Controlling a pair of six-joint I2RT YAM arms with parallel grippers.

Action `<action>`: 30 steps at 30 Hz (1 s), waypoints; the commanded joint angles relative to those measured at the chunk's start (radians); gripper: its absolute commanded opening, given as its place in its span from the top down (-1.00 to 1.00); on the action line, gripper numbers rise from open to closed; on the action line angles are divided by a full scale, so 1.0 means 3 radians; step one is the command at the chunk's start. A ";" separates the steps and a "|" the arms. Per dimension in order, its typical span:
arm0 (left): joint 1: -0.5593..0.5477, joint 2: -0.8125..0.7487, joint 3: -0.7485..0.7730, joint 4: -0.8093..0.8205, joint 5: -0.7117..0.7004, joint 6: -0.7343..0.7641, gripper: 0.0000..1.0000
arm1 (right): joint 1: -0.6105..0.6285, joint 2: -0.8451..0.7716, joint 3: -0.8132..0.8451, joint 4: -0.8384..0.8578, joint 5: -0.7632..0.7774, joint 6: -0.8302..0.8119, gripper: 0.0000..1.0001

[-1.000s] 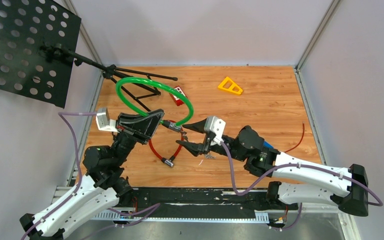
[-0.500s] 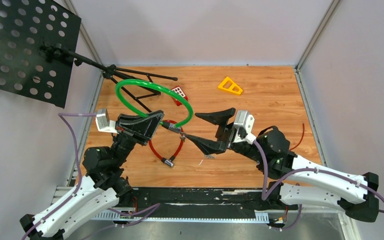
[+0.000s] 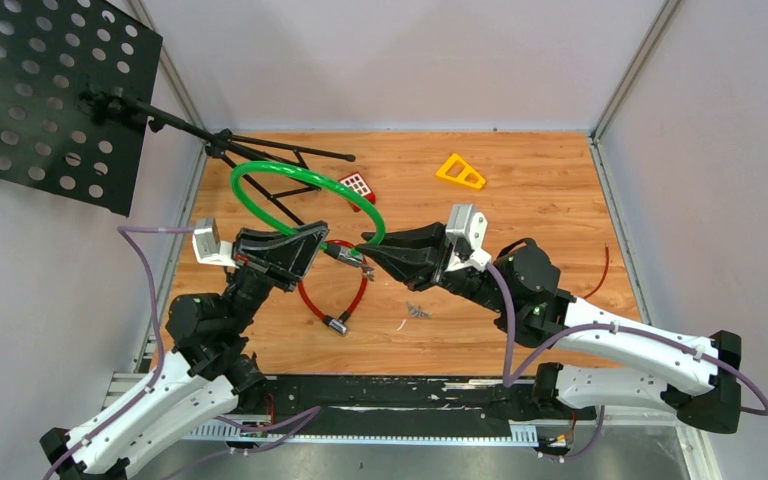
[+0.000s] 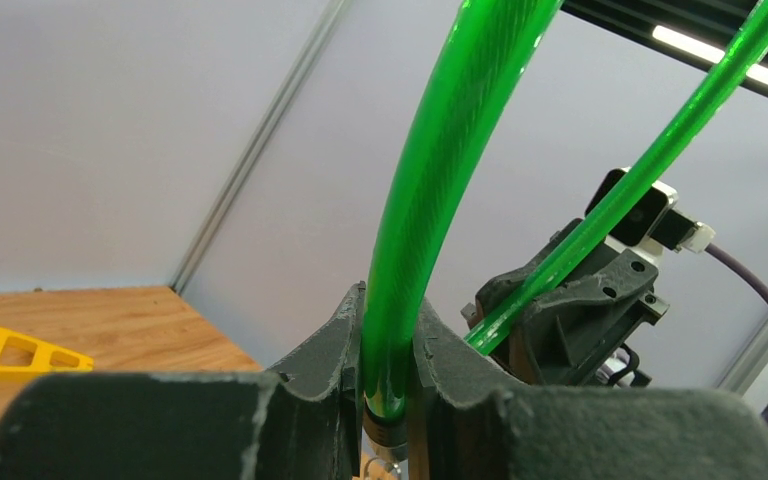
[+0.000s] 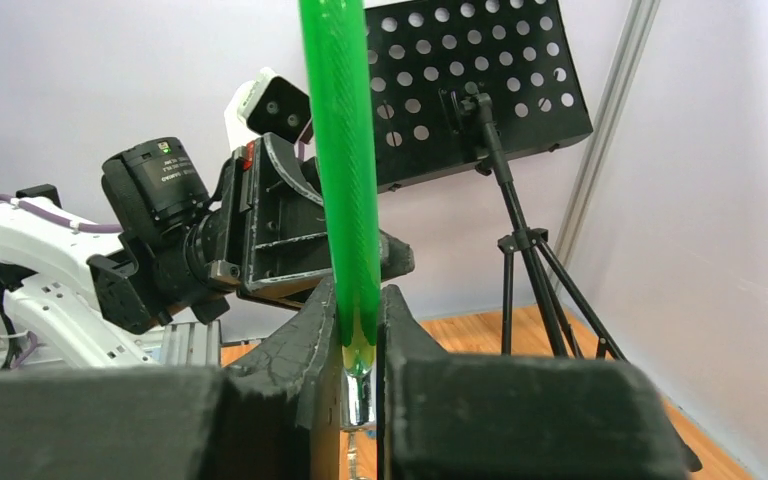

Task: Lock with the key
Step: Lock the lock.

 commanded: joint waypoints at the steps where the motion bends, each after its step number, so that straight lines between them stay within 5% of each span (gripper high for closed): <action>1: -0.0012 -0.0080 0.0020 0.0031 -0.0019 0.0118 1.00 | -0.0005 -0.0083 0.0109 0.0225 0.0063 0.0027 1.00; 6: -0.0012 -0.0142 0.0063 -0.0484 -0.0042 0.0396 1.00 | -0.0005 -0.0225 0.0066 0.0204 0.0215 -0.0075 1.00; 18: -0.0013 -0.0208 -0.0074 -0.0768 -0.0140 0.0534 1.00 | -0.0005 -0.0491 0.0026 0.0084 0.0411 -0.0254 1.00; 30: -0.0012 0.0243 -0.0004 0.0195 0.0170 -0.0039 1.00 | -0.0008 -0.0038 -0.0299 0.0327 0.0162 0.0065 1.00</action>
